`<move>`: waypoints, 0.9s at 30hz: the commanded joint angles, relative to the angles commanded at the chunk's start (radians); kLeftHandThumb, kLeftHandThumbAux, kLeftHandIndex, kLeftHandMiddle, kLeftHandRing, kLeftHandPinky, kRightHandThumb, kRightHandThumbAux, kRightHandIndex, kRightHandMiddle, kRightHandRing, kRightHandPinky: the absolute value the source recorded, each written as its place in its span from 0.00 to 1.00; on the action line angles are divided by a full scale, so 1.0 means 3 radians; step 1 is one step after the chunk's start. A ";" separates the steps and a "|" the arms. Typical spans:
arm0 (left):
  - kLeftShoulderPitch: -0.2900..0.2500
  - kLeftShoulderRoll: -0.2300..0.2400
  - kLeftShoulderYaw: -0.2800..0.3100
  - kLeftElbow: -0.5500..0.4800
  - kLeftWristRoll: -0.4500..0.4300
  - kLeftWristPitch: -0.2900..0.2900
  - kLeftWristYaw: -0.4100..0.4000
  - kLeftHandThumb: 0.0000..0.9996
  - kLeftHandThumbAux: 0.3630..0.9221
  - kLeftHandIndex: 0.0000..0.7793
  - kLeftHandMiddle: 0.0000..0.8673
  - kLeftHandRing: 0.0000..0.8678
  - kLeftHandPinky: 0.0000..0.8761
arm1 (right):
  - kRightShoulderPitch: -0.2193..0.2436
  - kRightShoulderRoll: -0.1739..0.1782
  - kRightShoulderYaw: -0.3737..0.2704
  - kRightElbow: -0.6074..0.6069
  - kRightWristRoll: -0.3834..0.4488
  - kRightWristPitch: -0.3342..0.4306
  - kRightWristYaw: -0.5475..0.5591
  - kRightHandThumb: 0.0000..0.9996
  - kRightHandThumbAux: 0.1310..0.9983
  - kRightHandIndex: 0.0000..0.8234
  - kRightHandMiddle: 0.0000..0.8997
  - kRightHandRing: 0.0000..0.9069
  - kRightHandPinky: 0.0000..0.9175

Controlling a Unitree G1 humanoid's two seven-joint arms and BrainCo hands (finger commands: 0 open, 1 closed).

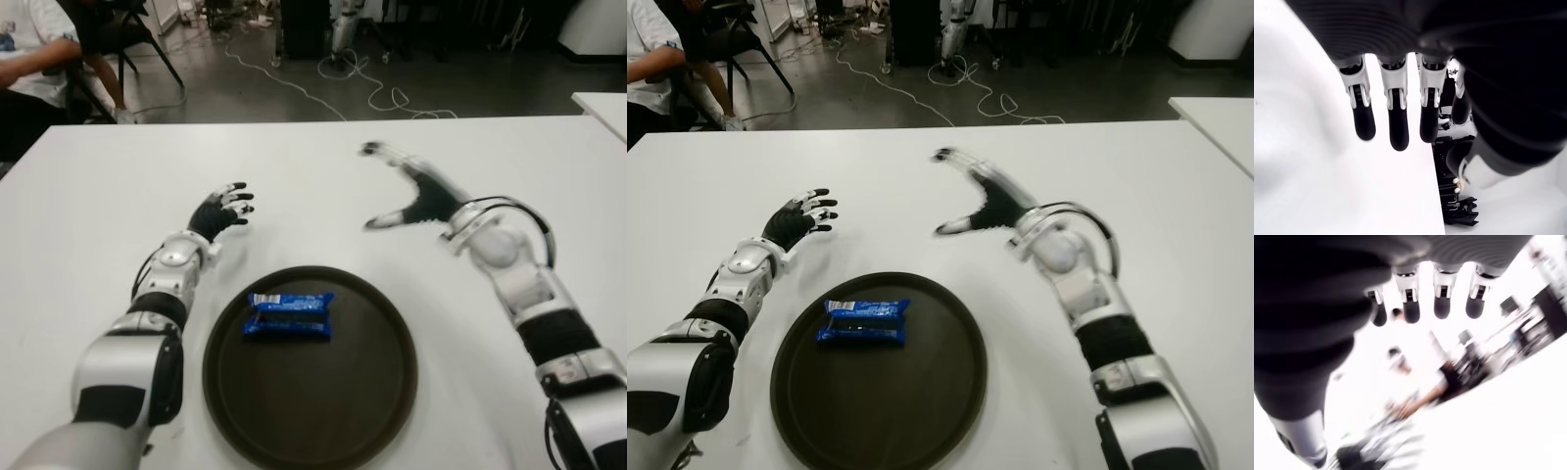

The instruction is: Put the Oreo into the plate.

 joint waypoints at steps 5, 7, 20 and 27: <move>0.0007 -0.0006 0.0027 0.0007 -0.0030 0.0005 -0.0032 0.00 0.58 0.18 0.25 0.27 0.29 | -0.0178 0.0187 -0.0573 0.0882 0.0646 0.0242 0.0292 0.00 0.68 0.12 0.20 0.24 0.32; 0.0011 -0.0004 0.0027 0.0009 -0.0029 0.0001 -0.0036 0.00 0.57 0.18 0.25 0.27 0.29 | -0.0172 0.0195 -0.0637 0.0976 0.0690 0.0279 0.0204 0.00 0.67 0.15 0.23 0.27 0.34; 0.0022 0.0015 0.0037 0.0003 -0.0047 0.0041 -0.0134 0.00 0.55 0.16 0.26 0.29 0.29 | -0.0479 0.0240 -0.1166 0.1460 0.1036 0.0790 -0.0345 0.00 0.74 0.24 0.30 0.33 0.37; 0.0050 0.0031 0.0041 -0.0002 -0.0047 -0.0001 -0.0175 0.00 0.57 0.17 0.26 0.28 0.30 | -0.0462 0.0335 -0.1201 0.1462 0.0978 0.0704 -0.0531 0.00 0.77 0.23 0.30 0.33 0.37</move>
